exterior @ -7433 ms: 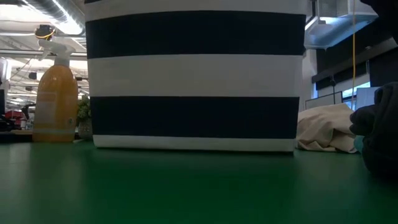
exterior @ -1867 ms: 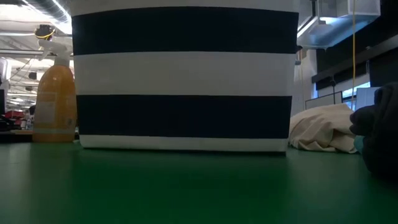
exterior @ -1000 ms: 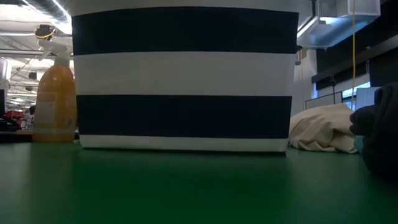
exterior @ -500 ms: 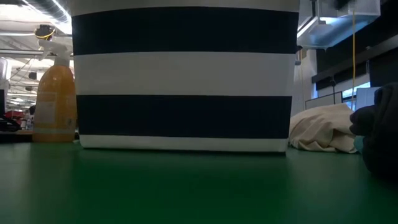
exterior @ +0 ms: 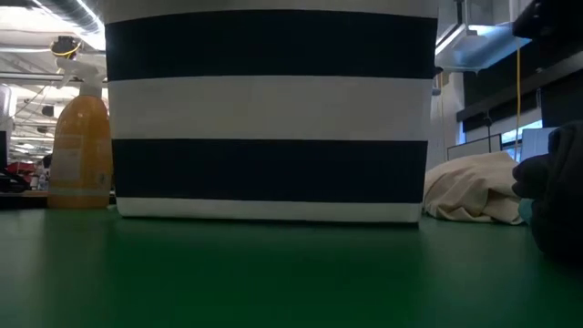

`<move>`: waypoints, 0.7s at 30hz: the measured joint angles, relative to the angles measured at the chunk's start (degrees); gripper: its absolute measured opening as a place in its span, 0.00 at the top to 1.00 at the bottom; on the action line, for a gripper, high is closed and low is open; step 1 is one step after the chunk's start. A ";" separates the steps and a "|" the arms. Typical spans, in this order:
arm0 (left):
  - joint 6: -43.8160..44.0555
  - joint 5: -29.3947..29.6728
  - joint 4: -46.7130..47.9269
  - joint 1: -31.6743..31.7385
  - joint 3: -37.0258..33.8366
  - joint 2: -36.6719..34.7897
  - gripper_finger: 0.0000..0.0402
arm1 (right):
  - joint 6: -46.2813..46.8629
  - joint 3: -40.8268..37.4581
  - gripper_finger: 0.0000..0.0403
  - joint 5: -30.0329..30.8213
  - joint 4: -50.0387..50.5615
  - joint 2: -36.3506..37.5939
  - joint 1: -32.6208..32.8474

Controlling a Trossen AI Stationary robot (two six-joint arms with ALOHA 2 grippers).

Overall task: Fold laundry
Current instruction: Put the green polo into the laundry bin

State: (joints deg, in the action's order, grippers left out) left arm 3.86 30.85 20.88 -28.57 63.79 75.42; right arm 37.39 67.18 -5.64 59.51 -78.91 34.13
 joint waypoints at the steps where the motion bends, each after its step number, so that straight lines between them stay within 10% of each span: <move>1: -0.04 0.03 0.08 0.55 0.00 0.00 0.81 | 0.04 0.00 0.48 -1.43 0.83 0.00 0.00; 6: -3.98 -0.14 1.04 3.64 0.00 0.43 0.81 | 3.54 1.83 0.48 -12.96 11.79 -0.02 -0.02; 21: -4.47 0.16 0.92 7.98 0.02 0.42 0.81 | 17.23 6.49 0.48 -13.42 14.77 0.00 16.01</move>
State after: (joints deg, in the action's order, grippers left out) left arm -0.60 31.01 21.80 -20.58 63.81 75.83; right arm 54.61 73.67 -19.06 74.29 -78.91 50.14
